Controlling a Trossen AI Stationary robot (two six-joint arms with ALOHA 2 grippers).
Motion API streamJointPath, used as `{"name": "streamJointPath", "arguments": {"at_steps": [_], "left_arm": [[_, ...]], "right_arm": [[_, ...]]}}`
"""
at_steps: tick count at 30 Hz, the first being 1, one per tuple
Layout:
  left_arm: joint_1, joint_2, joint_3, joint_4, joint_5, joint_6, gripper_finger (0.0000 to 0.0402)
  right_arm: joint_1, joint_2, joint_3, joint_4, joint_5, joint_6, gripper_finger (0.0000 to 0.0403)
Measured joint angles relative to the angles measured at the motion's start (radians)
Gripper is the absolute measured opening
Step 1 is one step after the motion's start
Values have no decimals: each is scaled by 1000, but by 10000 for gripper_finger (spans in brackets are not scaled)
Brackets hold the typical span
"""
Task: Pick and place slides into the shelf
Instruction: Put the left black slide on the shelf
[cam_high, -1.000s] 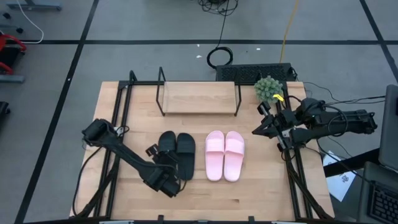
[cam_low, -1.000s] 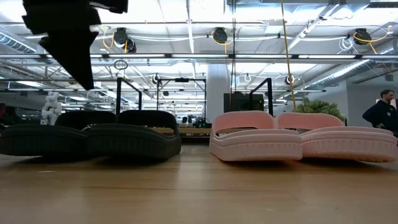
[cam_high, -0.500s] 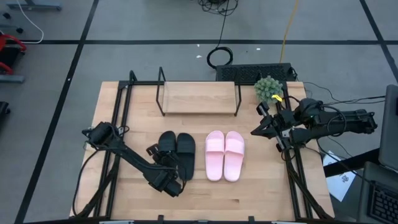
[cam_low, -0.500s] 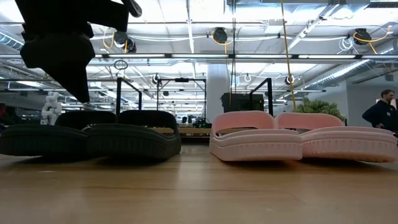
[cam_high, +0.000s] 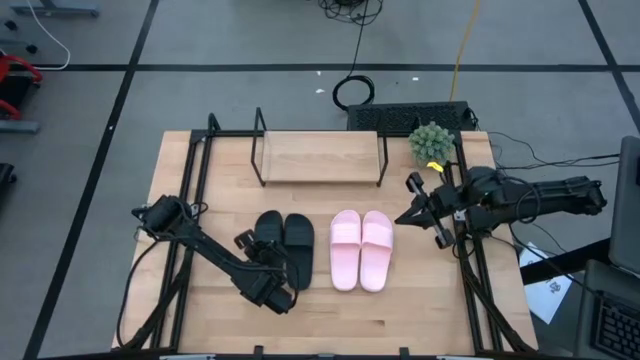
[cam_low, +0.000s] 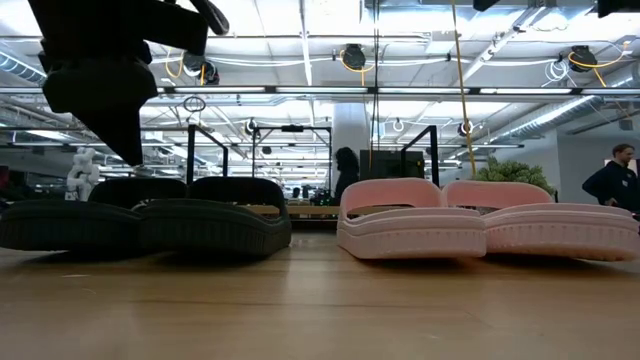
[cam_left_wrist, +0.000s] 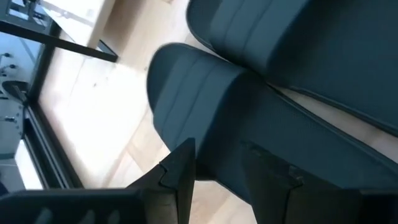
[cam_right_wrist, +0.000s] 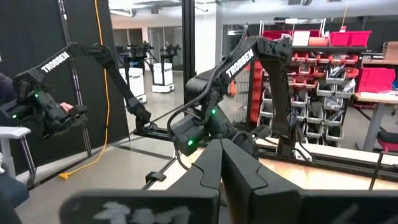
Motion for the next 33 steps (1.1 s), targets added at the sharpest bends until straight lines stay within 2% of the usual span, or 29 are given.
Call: {"name": "streamJointPath", "arguments": {"at_steps": [7,20,24,28,30,33], "left_arm": [[0,0,0,48,89,3,127],[46,0,1,39,70,12,127],[59,-6,47,41,78,-82,127],[30,-33,125,33,2,-202,127],[-1,-58,154,29,-42,-314,127],[-74,-88,145,22,-140,-589,127]], "right_arm": [[0,0,-41,107,0,0,0],[0,0,-42,106,0,-32,0],[0,0,-42,106,0,-13,0],[0,0,-42,106,-1,52,0],[0,-1,-42,107,-1,84,0],[0,0,-42,118,-1,107,0]]}}
